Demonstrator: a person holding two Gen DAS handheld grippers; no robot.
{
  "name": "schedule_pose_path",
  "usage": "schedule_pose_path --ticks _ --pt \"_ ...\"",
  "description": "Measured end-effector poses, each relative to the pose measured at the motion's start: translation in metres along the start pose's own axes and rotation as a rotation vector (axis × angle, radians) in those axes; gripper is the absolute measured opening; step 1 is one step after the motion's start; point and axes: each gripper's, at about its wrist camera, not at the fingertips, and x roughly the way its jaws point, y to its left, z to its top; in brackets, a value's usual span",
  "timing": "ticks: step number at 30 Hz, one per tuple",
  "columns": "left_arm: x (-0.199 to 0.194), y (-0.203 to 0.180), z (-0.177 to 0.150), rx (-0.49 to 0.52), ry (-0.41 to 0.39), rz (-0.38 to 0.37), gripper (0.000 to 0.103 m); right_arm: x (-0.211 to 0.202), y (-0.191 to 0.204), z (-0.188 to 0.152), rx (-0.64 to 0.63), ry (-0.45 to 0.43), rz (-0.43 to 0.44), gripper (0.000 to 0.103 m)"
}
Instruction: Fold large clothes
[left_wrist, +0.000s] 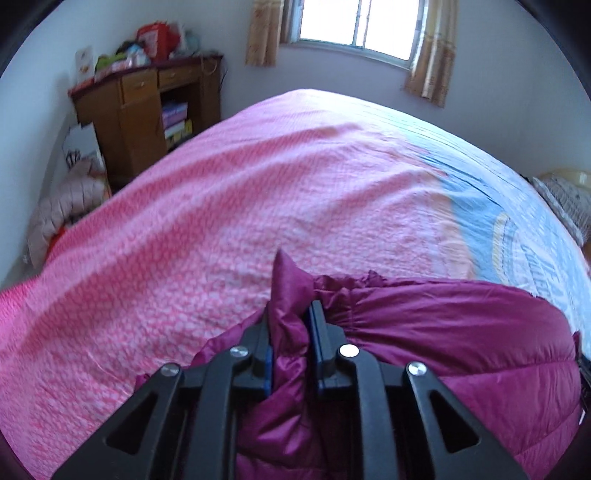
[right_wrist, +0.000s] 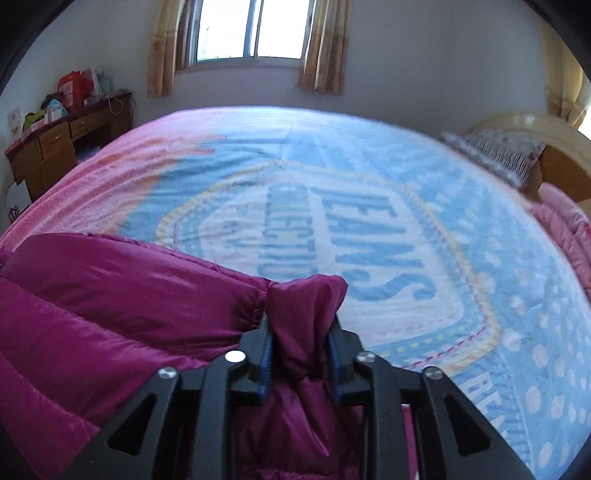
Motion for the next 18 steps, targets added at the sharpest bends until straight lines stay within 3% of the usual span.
schedule_pose_path --ticks 6,9,10,12,13,15,18 --pt "0.0 -0.016 -0.004 0.066 0.011 0.09 0.023 0.009 -0.026 -0.001 0.138 0.046 0.084 0.054" --pt "-0.001 -0.022 -0.006 0.091 0.007 0.126 0.024 0.003 -0.04 0.002 0.205 0.075 0.126 0.054" --pt "0.0 -0.023 -0.006 0.097 0.008 0.133 0.024 -0.012 -0.041 0.005 0.205 0.04 0.075 0.054" --pt "0.001 -0.027 -0.007 0.108 0.008 0.148 0.024 -0.063 -0.038 0.013 0.195 -0.13 -0.017 0.054" --pt "0.0 -0.028 -0.007 0.112 0.007 0.153 0.024 -0.083 -0.032 0.017 0.18 -0.186 -0.024 0.054" --pt "0.0 -0.029 -0.007 0.116 0.007 0.158 0.024 -0.115 -0.007 0.025 0.133 -0.224 0.049 0.054" --pt "0.0 -0.029 -0.008 0.12 0.006 0.165 0.024 -0.126 0.043 0.03 0.098 -0.143 0.261 0.054"
